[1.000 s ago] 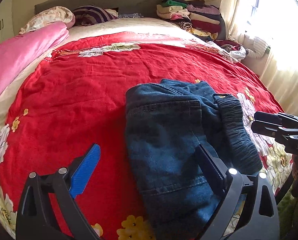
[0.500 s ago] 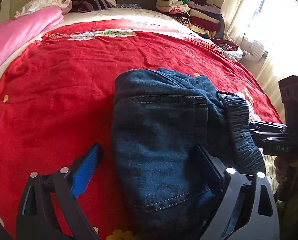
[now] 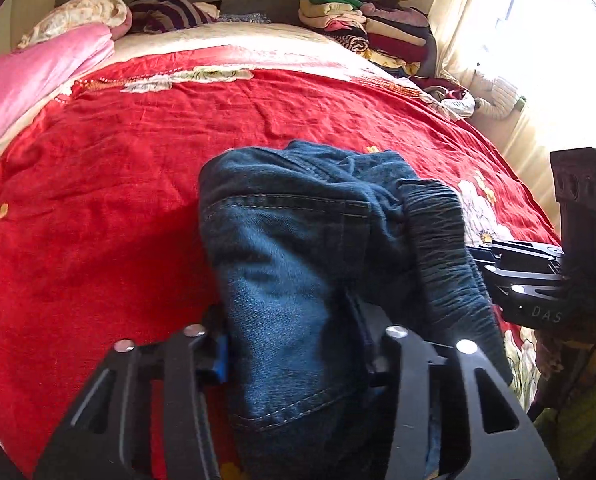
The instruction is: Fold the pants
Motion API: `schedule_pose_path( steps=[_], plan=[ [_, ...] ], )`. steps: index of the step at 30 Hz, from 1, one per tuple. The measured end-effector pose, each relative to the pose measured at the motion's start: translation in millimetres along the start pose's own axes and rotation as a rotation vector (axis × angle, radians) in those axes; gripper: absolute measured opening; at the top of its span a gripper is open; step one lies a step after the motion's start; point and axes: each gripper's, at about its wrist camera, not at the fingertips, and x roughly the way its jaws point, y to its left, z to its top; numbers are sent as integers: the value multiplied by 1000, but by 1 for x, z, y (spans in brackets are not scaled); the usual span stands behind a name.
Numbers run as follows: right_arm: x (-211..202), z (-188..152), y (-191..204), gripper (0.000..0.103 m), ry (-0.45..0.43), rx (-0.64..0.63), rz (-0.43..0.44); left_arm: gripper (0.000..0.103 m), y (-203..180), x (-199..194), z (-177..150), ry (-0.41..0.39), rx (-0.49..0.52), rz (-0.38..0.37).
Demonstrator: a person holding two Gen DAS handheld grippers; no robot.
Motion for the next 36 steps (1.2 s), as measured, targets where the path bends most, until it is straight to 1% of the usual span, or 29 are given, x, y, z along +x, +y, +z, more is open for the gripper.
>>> schedule_pose_path(
  steps=[4,12,15,23,36],
  plan=[
    [-8,5,10,9,-31,-22,-7,34,0,-6,3,-8,-2,1],
    [-20,24,37,9,-84,-128,-36,27,7,-18,17,-34,-23,-16],
    [-18,34,43,9,-97,-157,-44,27,10,-20,24,-48,-27,-7],
    [-10,59,46,9,-125,-168,-38,27,21,-23,42,-89,-50,10],
    [-5,76,40,8,-139,-157,-42,27,25,-19,64,-123,-58,16]
  ],
)
